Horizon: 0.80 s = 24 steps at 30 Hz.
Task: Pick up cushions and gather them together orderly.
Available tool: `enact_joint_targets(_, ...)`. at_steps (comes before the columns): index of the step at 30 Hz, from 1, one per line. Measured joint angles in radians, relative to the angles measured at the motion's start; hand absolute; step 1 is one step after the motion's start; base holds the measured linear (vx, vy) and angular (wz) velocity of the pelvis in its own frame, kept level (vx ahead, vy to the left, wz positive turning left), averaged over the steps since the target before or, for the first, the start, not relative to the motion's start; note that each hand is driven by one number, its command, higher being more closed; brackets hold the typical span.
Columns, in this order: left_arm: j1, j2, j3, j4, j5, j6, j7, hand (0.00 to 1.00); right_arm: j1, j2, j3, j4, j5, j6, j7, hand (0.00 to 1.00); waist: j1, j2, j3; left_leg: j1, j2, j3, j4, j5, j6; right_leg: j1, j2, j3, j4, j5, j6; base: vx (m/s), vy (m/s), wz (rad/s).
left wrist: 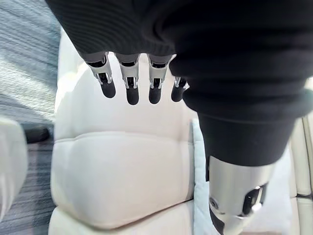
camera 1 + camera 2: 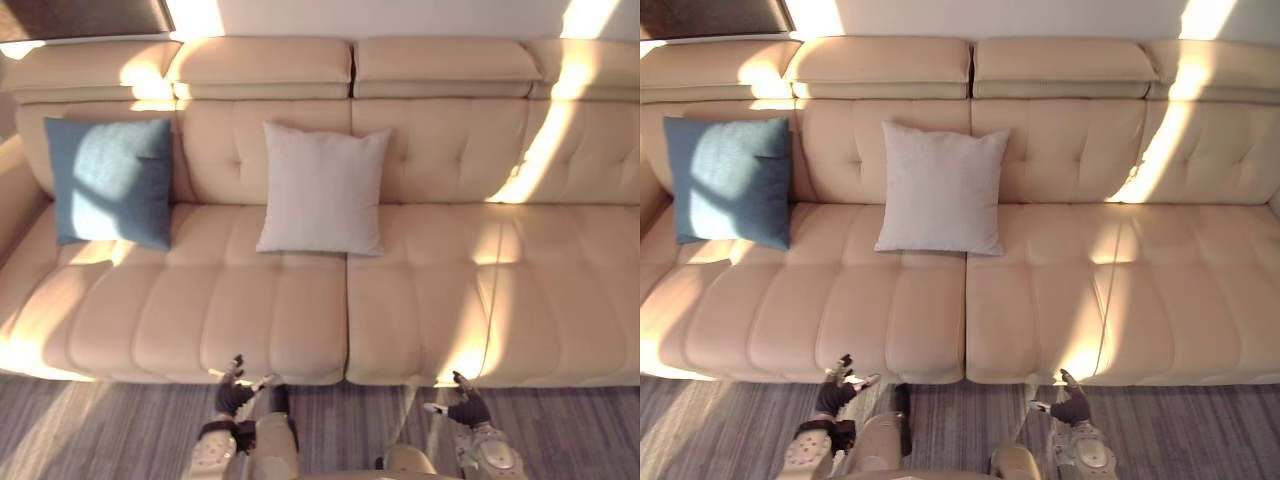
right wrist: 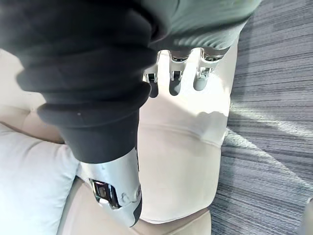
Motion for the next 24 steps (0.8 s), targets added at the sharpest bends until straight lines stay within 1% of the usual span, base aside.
enact_joint_targets(1, -0.002, -0.008, -0.004, 0.0, -0.011, 0.0, 0.0, 0.0, -0.005, -0.002, -0.001, 0.001, 0.017, 0.0, -0.005, 0.0, -0.004, 0.011, 0.0, -0.013, 0.014, -0.001, -0.041, -0.018, -0.025, -0.001, 0.017, -0.012, -0.061, -0.008, -0.012, -0.41, -0.202, 0.28)
enact_joint_targets(2, -0.021, -0.021, -0.004, 0.007, -0.02, 0.001, 0.0, 0.0, -0.019, -0.003, -0.013, 0.008, 0.027, 0.001, -0.012, 0.0, -0.019, 0.011, 0.023, -0.023, 0.019, 0.003, -0.049, -0.047, -0.065, 0.001, 0.02, -0.049, -0.127, 0.039, -0.066, -0.38, -0.168, 0.39)
enact_joint_targets(3, -0.026, -0.02, -0.004, 0.007, -0.02, 0.0, 0.0, 0.0, -0.018, -0.001, -0.018, 0.016, 0.031, 0.002, -0.014, 0.0, -0.028, 0.004, 0.03, -0.025, 0.013, 0.001, -0.006, -0.048, -0.064, 0.0, 0.014, -0.061, -0.139, 0.056, -0.077, -0.33, -0.109, 0.51)
enact_joint_targets(4, -0.026, -0.018, -0.003, 0.006, -0.02, 0.0, 0.0, 0.0, -0.014, -0.002, -0.019, 0.02, 0.033, 0.004, -0.017, 0.0, -0.035, -0.003, 0.032, -0.015, -0.007, 0.001, 0.116, -0.051, -0.062, -0.002, 0.008, -0.072, -0.163, 0.085, -0.089, -0.25, -0.106, 0.25)
enact_joint_targets(5, -0.026, -0.018, -0.003, 0.006, -0.019, 0.0, -0.001, 0.0, -0.013, -0.004, -0.019, 0.02, 0.033, 0.004, -0.017, 0.0, -0.035, -0.005, 0.033, -0.005, -0.012, 0.0, 0.161, -0.052, -0.061, -0.005, 0.007, -0.072, -0.169, 0.095, -0.092, -0.3, -0.113, 0.14)
enact_joint_targets(6, -0.026, -0.017, -0.003, 0.006, -0.018, -0.001, -0.001, 0.0, -0.016, -0.007, -0.02, 0.02, 0.033, 0.003, -0.018, 0.0, -0.037, -0.005, 0.034, 0.023, -0.026, -0.01, 0.238, -0.119, -0.049, -0.017, 0.007, -0.07, -0.182, 0.118, -0.094, -0.26, -0.066, -0.06)
enact_joint_targets(7, -0.026, -0.016, -0.002, 0.006, -0.018, -0.001, -0.002, 0.0, -0.023, -0.008, -0.022, 0.021, 0.033, 0.004, -0.016, 0.0, -0.034, -0.006, 0.034, 0.051, -0.036, -0.033, 0.281, -0.19, -0.047, -0.037, 0.011, -0.057, -0.193, 0.14, -0.087, -0.26, -0.039, -0.13)
enact_joint_targets(8, -0.026, -0.016, -0.002, 0.006, -0.018, -0.001, -0.002, 0.0, -0.028, -0.008, -0.023, 0.021, 0.032, 0.004, -0.015, 0.0, -0.033, -0.005, 0.034, 0.068, -0.038, -0.039, 0.288, -0.217, -0.047, -0.046, 0.012, -0.048, -0.2, 0.154, -0.085, -0.23, 0.019, -0.29)
enact_joint_targets(10, -0.023, -0.017, -0.004, 0.01, -0.019, -0.001, -0.003, 0.0, -0.049, -0.005, -0.023, 0.021, 0.032, 0.003, -0.015, 0.0, -0.035, -0.003, 0.032, 0.132, -0.063, -0.082, 0.277, -0.309, -0.051, -0.079, 0.015, -0.012, -0.209, 0.181, -0.064, -0.22, 0.113, -0.39)
enact_joint_targets(11, -0.024, -0.016, -0.004, 0.012, -0.019, -0.001, -0.002, 0.0, -0.05, -0.004, -0.022, 0.024, 0.032, 0.003, -0.015, 0.0, -0.035, 0.0, 0.031, 0.148, -0.072, -0.087, 0.253, -0.325, -0.051, -0.087, 0.017, -0.004, -0.209, 0.186, -0.058, -0.18, 0.162, -0.43)
enact_joint_targets(12, -0.027, -0.009, -0.003, 0.026, -0.018, -0.001, -0.002, 0.0, -0.059, 0.004, -0.023, 0.045, 0.032, 0.004, -0.016, 0.0, -0.036, 0.006, 0.026, 0.176, -0.076, -0.078, 0.196, -0.348, -0.058, -0.096, 0.019, 0.026, -0.213, 0.194, -0.042, -0.11, 0.124, -0.44)
enact_joint_targets(13, -0.029, -0.003, -0.003, 0.037, -0.018, 0.0, -0.001, 0.0, -0.059, 0.011, -0.021, 0.054, 0.032, 0.005, -0.014, 0.0, -0.035, -0.002, 0.024, 0.186, -0.087, -0.065, 0.175, -0.347, -0.054, -0.098, 0.013, 0.042, -0.234, 0.209, -0.033, -0.15, 0.162, -0.5)
enact_joint_targets(14, -0.026, 0.0, -0.004, 0.039, -0.018, 0.0, -0.001, 0.0, -0.057, 0.015, -0.021, 0.05, 0.032, 0.005, -0.014, 0.0, -0.045, -0.003, 0.021, 0.188, -0.091, -0.049, 0.17, -0.348, -0.054, -0.093, 0.01, 0.059, -0.27, 0.235, -0.015, -0.12, 0.14, -0.38)
enact_joint_targets(15, -0.024, 0.0, -0.004, 0.042, -0.018, 0.0, -0.001, 0.0, -0.054, 0.015, -0.022, 0.05, 0.032, 0.005, -0.014, 0.0, -0.051, -0.002, 0.021, 0.187, -0.093, -0.041, 0.17, -0.349, -0.053, -0.09, 0.01, 0.067, -0.287, 0.247, -0.012, -0.12, 0.21, -0.42)
enact_joint_targets(16, -0.03, 0.005, -0.004, 0.06, -0.018, 0.0, 0.001, 0.0, -0.051, 0.015, -0.023, 0.049, 0.033, 0.004, -0.017, 0.0, -0.062, -0.003, 0.02, 0.185, -0.101, -0.026, 0.17, -0.353, -0.047, -0.091, 0.01, 0.091, -0.315, 0.267, 0.0, -0.06, 0.174, -0.51)
enact_joint_targets(17, -0.037, 0.007, -0.005, 0.074, -0.018, 0.0, 0.0, 0.0, -0.051, 0.015, -0.024, 0.047, 0.034, 0.004, -0.02, 0.0, -0.064, -0.002, 0.02, 0.185, -0.107, -0.017, 0.171, -0.358, -0.039, -0.093, 0.01, 0.116, -0.336, 0.285, 0.004, -0.05, 0.203, -0.8)
enact_joint_targets(18, -0.043, 0.009, -0.005, 0.08, -0.018, 0.002, 0.001, 0.0, -0.048, 0.02, -0.023, 0.038, 0.035, 0.005, -0.026, 0.0, -0.066, -0.002, 0.02, 0.185, -0.107, 0.012, 0.182, -0.367, -0.029, -0.097, 0.017, 0.15, -0.363, 0.313, 0.017, -0.01, 0.17, -0.96)
enact_joint_targets(19, -0.046, 0.01, -0.003, 0.08, -0.018, 0.002, 0.002, 0.0, -0.049, 0.028, -0.023, 0.027, 0.036, 0.004, -0.03, 0.0, -0.067, -0.002, 0.021, 0.185, -0.104, 0.045, 0.201, -0.383, -0.031, -0.103, 0.027, 0.183, -0.376, 0.337, 0.019, -0.01, 0.201, -1.47)
enact_joint_targets(20, -0.049, 0.023, -0.002, 0.078, -0.018, 0.003, 0.004, 0.0, -0.052, 0.037, -0.019, 0.004, 0.041, 0.003, -0.03, 0.0, -0.072, -0.001, 0.021, 0.186, -0.086, 0.106, 0.231, -0.402, -0.018, -0.117, 0.047, 0.238, -0.397, 0.372, 0.026, 0.0, 0.16, -1.42)
enact_joint_targets(22, -0.048, 0.036, 0.002, 0.076, -0.018, 0.003, 0.004, 0.0, -0.076, 0.038, -0.002, 0.002, 0.05, 0.003, -0.03, 0.0, -0.084, 0.001, 0.021, 0.187, -0.062, 0.162, 0.235, -0.405, -0.01, -0.138, 0.056, 0.212, -0.432, 0.424, 0.015, -0.01, 0.093, -1.44)
enact_joint_targets(23, -0.052, 0.048, 0.005, 0.076, -0.019, 0.005, 0.005, 0.0, -0.106, 0.041, 0.001, 0.0, 0.054, 0.002, -0.03, 0.0, -0.093, 0.001, 0.022, 0.198, -0.029, 0.256, 0.228, -0.405, -0.004, -0.152, 0.046, 0.052, -0.467, 0.462, -0.05, -0.01, 0.026, -1.53)
enact_joint_targets(24, -0.057, 0.051, 0.007, 0.076, -0.019, 0.006, 0.006, 0.0, -0.113, 0.04, 0.001, 0.0, 0.054, 0.002, -0.031, 0.0, -0.092, 0.001, 0.023, 0.207, -0.021, 0.289, 0.226, -0.405, -0.003, -0.164, 0.026, -0.045, -0.463, 0.449, -0.08, 0.02, -0.001, -1.92)
